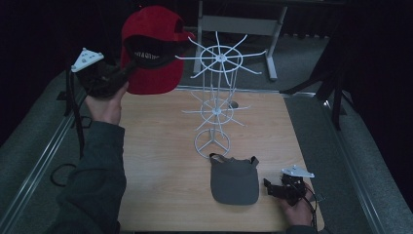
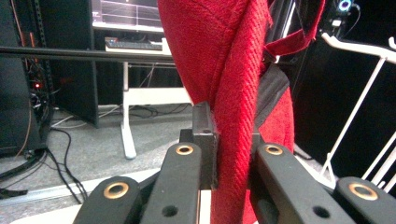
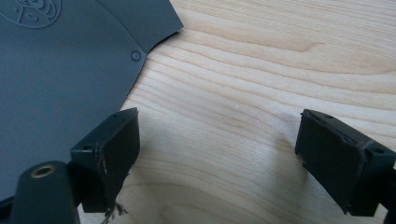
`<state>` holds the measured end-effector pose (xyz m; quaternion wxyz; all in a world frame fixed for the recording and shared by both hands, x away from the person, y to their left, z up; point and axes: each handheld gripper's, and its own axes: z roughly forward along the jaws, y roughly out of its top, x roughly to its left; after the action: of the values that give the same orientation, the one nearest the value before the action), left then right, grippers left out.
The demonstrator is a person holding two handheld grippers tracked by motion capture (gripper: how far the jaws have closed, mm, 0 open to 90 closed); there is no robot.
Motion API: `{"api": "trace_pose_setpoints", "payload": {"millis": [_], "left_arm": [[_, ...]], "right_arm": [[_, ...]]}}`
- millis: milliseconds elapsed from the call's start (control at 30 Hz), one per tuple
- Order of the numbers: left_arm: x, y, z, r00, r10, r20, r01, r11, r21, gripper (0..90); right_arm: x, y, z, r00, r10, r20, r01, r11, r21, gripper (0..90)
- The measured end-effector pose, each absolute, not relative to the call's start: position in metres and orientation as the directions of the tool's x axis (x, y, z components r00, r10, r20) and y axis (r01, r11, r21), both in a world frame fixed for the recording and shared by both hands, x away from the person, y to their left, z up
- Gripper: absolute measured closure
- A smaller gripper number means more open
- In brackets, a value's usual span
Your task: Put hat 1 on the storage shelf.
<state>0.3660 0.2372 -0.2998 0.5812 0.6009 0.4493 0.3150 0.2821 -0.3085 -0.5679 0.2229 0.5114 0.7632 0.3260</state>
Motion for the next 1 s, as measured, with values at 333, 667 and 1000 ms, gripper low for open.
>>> {"api": "trace_pose_setpoints", "payload": {"millis": [333,667,1000], "left_arm": [[0.366,0.238,-0.298,0.417,0.892,-0.174,0.16,0.116,0.98,84.8],[0.36,0.237,-0.291,0.445,0.882,-0.155,0.134,0.105,0.985,84.8],[0.355,0.233,-0.303,0.463,0.878,-0.12,0.156,0.052,0.986,84.7]], "right_arm": [[0.282,-0.308,-0.568,-0.381,0.924,-0.007,0.634,0.267,0.726,13.8],[0.282,-0.308,-0.568,-0.382,0.924,-0.007,0.634,0.268,0.726,13.8],[0.282,-0.308,-0.568,-0.383,0.924,-0.007,0.634,0.268,0.726,13.8]]}}
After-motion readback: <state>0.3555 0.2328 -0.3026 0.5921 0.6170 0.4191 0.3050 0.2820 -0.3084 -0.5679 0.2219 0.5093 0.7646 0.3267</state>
